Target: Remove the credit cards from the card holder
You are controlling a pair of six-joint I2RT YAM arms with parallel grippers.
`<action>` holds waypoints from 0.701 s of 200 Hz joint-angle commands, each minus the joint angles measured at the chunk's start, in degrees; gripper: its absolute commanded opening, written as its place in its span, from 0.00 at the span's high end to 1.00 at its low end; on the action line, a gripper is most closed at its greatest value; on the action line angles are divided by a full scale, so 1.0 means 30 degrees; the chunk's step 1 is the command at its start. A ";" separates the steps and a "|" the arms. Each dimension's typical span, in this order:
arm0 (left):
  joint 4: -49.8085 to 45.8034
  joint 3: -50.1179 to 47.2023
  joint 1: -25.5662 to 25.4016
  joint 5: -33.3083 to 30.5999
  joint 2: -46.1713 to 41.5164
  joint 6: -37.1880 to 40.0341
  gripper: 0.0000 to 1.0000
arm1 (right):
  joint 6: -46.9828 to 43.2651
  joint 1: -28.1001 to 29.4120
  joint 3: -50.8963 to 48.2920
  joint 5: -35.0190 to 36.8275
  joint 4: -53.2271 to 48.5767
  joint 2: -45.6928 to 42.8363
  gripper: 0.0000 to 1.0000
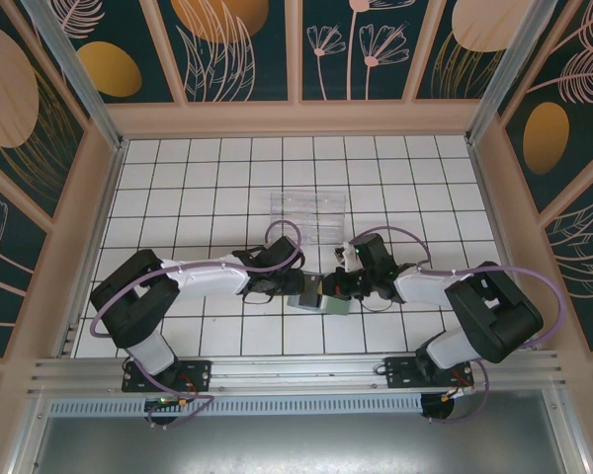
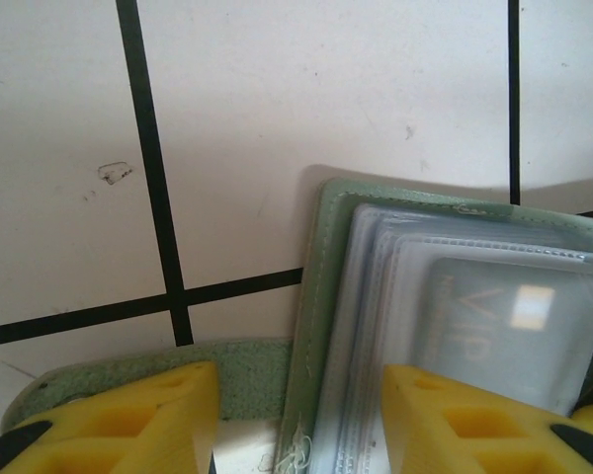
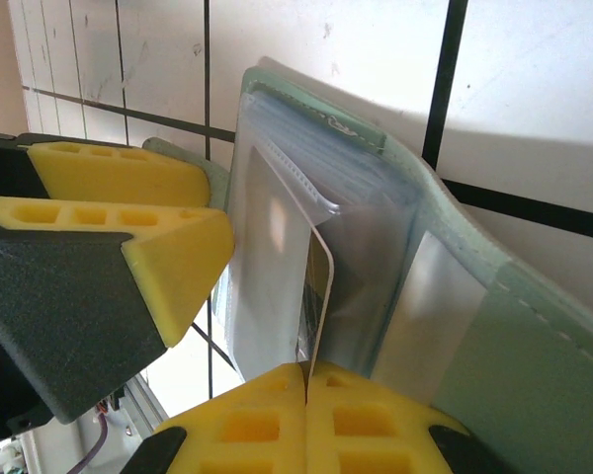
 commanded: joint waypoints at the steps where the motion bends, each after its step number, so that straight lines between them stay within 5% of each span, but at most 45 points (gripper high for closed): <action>1: -0.0494 -0.0024 -0.0168 0.0050 0.0563 -0.0001 0.57 | -0.0277 -0.0091 0.0035 0.0376 -0.0931 -0.0376 1.00; 140: -0.0712 -0.0453 -0.0166 -0.0107 0.1510 0.0027 0.55 | -0.1857 -0.0426 0.1307 0.3278 -0.6508 -0.1557 1.00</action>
